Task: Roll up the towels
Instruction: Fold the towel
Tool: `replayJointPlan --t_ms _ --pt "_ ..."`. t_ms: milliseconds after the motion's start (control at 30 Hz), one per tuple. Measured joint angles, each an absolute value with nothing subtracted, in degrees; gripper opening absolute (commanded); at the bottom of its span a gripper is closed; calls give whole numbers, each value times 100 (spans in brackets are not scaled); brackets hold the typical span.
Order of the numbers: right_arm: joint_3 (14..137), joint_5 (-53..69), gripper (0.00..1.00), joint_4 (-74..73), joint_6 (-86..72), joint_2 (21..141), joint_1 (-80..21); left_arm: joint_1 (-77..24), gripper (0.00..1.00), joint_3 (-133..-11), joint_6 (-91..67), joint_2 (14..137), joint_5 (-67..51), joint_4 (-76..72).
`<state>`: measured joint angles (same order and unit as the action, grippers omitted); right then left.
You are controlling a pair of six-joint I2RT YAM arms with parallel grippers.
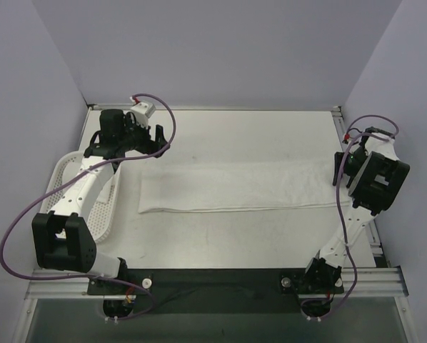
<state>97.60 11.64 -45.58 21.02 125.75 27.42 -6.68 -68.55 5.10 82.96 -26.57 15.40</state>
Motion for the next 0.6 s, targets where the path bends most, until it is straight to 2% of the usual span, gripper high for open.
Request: replayJointPlan --t_ms 600 --pt "9957 1162 52 -4604 2408 12632 2963 -705 97 -6855 515 8298 -2882 1538"
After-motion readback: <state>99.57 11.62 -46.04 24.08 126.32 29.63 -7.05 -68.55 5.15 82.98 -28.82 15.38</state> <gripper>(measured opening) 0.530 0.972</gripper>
